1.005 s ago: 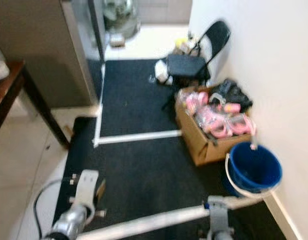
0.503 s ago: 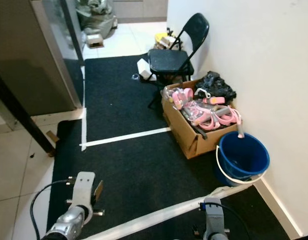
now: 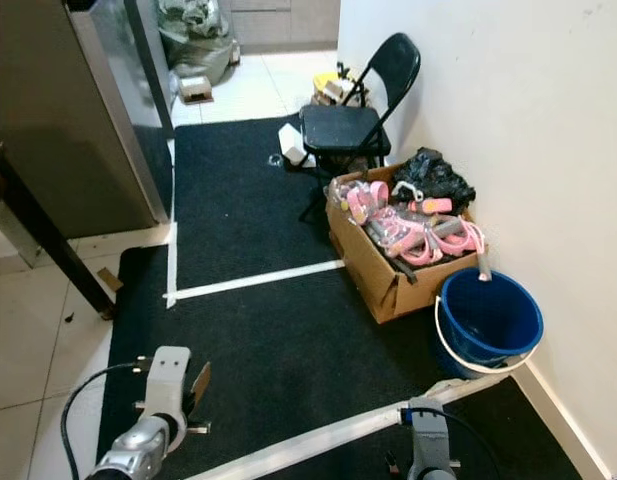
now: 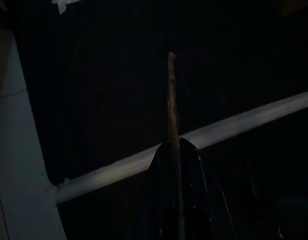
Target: Picking trash to rubbish bin
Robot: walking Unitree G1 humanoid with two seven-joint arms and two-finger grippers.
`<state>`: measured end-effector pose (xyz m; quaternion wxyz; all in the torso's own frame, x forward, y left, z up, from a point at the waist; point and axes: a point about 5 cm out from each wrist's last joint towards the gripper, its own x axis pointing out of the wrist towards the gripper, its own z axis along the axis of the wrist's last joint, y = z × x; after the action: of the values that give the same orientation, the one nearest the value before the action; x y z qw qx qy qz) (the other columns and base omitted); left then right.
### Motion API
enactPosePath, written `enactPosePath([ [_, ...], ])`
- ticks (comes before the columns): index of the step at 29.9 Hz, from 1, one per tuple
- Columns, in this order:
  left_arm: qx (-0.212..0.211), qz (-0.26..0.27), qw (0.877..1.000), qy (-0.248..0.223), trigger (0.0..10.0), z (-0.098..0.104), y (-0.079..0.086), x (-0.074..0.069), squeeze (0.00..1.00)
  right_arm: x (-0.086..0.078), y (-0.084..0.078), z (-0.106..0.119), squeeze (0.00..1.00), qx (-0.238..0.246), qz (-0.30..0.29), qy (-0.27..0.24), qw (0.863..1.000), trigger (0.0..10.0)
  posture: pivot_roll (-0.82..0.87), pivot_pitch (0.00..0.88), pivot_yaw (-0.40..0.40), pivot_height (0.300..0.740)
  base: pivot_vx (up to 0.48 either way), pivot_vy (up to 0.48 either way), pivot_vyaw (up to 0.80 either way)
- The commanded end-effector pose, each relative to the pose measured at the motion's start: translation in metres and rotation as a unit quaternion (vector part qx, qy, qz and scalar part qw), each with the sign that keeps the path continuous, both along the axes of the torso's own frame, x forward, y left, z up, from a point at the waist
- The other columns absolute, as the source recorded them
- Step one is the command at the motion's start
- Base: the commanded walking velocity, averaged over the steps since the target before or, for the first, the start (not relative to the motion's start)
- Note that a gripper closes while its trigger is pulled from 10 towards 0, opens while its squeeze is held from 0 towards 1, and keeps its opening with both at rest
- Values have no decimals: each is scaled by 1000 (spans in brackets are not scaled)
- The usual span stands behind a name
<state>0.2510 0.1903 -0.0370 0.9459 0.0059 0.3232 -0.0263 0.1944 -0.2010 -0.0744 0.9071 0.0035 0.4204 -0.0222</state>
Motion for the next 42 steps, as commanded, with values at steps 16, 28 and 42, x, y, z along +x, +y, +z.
enactPosePath([
  [16, -5, -8, 1000, -1, 10000, -1, -1, -2, 0, -7, -2, -3, 0, -3, 0, 7, 1000, 10000, 84, 123, -13, 740, 439, 0, 0],
  [28, -2, -11, 1000, 0, 10000, -1, 0, -2, 0, -7, 0, -3, 0, -3, 4, 6, 1000, 10000, 84, 124, -11, 740, 441, 0, 0],
  [42, 0, -15, 1000, 1, 10000, -1, -2, -2, 0, -7, 0, -3, 0, -5, 5, 6, 1000, 10000, 83, 123, -7, 740, 430, 0, 0],
])
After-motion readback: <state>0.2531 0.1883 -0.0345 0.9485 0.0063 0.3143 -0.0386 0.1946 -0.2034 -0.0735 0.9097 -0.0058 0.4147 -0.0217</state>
